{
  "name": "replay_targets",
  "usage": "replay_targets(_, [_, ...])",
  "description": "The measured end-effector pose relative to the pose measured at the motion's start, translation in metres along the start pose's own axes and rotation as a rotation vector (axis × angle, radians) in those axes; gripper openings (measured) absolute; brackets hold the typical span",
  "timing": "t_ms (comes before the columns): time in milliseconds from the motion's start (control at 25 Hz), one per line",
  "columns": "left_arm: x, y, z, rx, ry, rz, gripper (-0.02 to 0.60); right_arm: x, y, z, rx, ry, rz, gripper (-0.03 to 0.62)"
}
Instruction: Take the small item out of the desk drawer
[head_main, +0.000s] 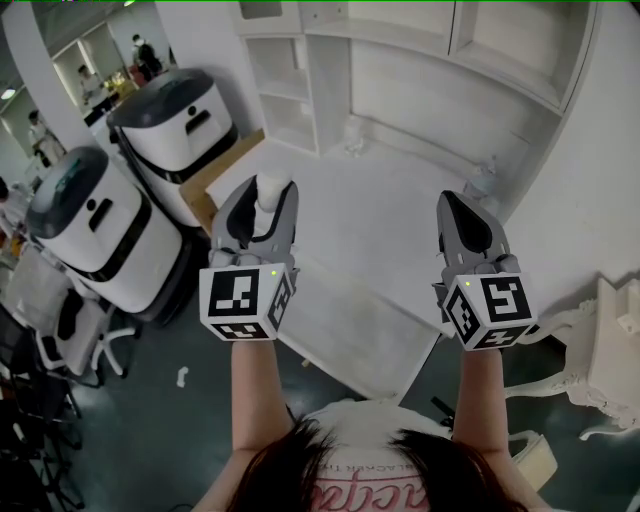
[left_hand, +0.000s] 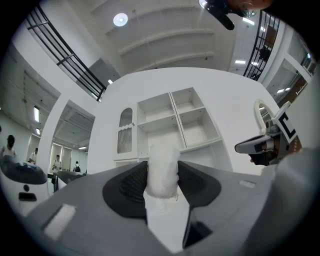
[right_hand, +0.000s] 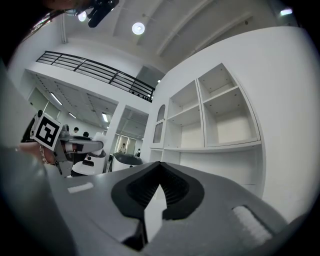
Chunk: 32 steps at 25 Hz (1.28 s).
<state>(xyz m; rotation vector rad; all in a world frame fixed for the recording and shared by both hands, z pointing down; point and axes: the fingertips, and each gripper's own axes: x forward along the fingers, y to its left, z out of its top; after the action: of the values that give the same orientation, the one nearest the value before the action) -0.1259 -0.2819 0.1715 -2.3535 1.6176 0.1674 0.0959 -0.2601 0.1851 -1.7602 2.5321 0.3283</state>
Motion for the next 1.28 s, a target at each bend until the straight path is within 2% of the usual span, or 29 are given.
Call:
replay_targets(360, [0.002,0.000,0.012,0.022,-0.029,0.002,0.198,-0.002,-0.002,0.015,-0.010,-0.042,0.000,0.000])
replay_targets(1280, [0.000,-0.008,0.027,0.040,-0.065,-0.009,0.198,-0.002,0.001,0.018,-0.016,-0.058,0.023,0.000])
